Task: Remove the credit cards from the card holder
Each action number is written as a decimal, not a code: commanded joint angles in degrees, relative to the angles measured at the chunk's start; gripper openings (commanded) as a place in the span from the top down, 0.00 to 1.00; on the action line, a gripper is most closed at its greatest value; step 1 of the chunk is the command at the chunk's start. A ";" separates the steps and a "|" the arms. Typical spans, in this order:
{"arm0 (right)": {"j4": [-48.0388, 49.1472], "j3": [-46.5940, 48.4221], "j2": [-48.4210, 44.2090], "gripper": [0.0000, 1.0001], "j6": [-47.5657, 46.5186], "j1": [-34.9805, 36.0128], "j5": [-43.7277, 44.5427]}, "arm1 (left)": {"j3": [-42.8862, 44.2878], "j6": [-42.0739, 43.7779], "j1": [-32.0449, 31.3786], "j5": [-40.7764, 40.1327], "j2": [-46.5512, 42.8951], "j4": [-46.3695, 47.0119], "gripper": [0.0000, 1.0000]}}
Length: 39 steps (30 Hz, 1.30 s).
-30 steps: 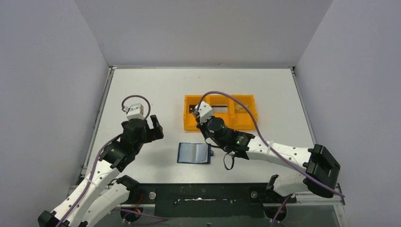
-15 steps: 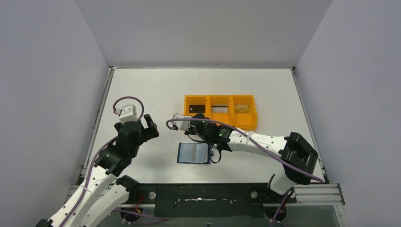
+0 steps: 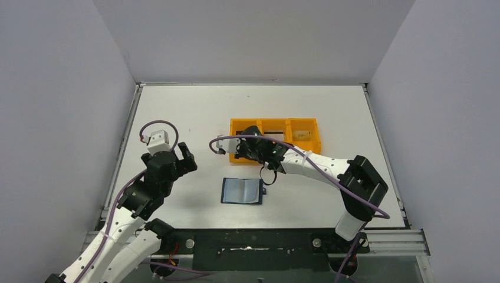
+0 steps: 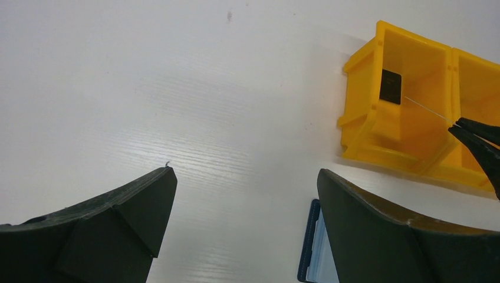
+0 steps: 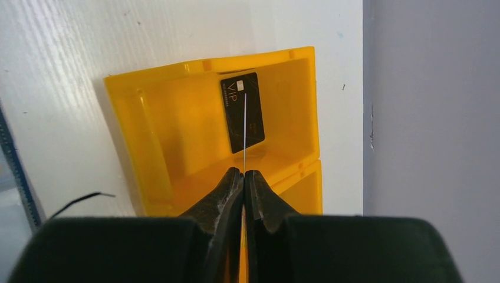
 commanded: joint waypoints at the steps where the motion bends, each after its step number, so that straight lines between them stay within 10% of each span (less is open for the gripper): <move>1: 2.61 3.65 1.78 1.00 -3.25 -1.23 -1.54 | 1.33 -0.82 0.23 -1.43 -0.90 0.79 0.08; 39: 6.13 14.01 19.37 0.94 -10.13 -7.76 -0.97 | 1.33 -0.47 0.27 -0.97 0.56 0.88 0.08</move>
